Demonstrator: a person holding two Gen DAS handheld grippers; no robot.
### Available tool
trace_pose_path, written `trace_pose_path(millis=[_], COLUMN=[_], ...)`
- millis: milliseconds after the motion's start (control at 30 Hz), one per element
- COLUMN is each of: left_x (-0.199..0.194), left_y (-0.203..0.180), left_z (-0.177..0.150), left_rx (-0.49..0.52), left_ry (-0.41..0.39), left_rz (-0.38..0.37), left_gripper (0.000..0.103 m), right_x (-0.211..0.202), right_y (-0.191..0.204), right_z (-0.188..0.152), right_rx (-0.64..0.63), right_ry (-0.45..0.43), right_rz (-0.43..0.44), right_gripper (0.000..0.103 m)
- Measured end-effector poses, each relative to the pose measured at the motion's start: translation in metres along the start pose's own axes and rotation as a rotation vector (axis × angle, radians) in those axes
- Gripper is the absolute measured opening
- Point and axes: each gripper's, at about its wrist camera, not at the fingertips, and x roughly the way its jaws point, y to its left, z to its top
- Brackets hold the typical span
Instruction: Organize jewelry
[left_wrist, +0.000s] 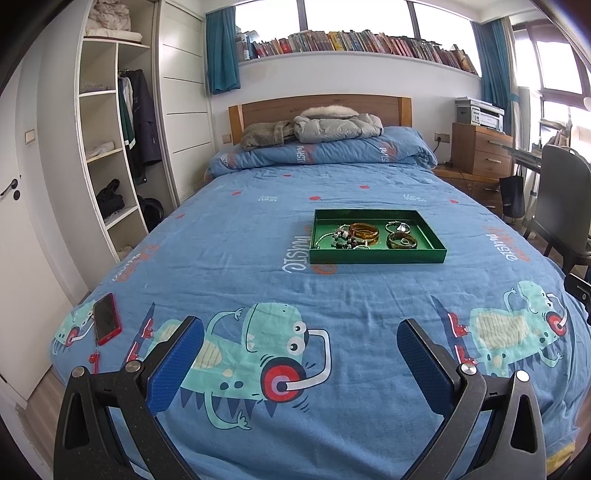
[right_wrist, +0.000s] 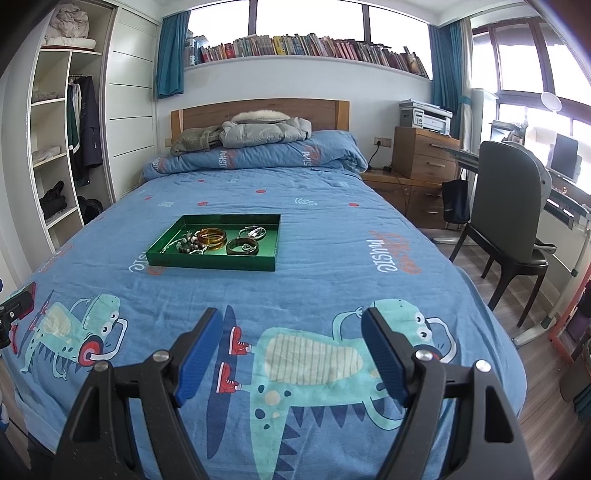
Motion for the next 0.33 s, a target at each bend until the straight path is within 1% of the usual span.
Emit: trace_pose_path(millis=[333], left_x=[-0.0027], left_y=[-0.0032], left_z=[0.0028], left_rx=[0.003], left_ry=[-0.001], left_rz=[-0.002], left_gripper=[0.103], right_x=[-0.0017], right_y=[-0.0059], right_z=[0.0021], right_rx=[0.007], right_ry=[0.000], right_rz=[-0.007], right_gripper=[0.076])
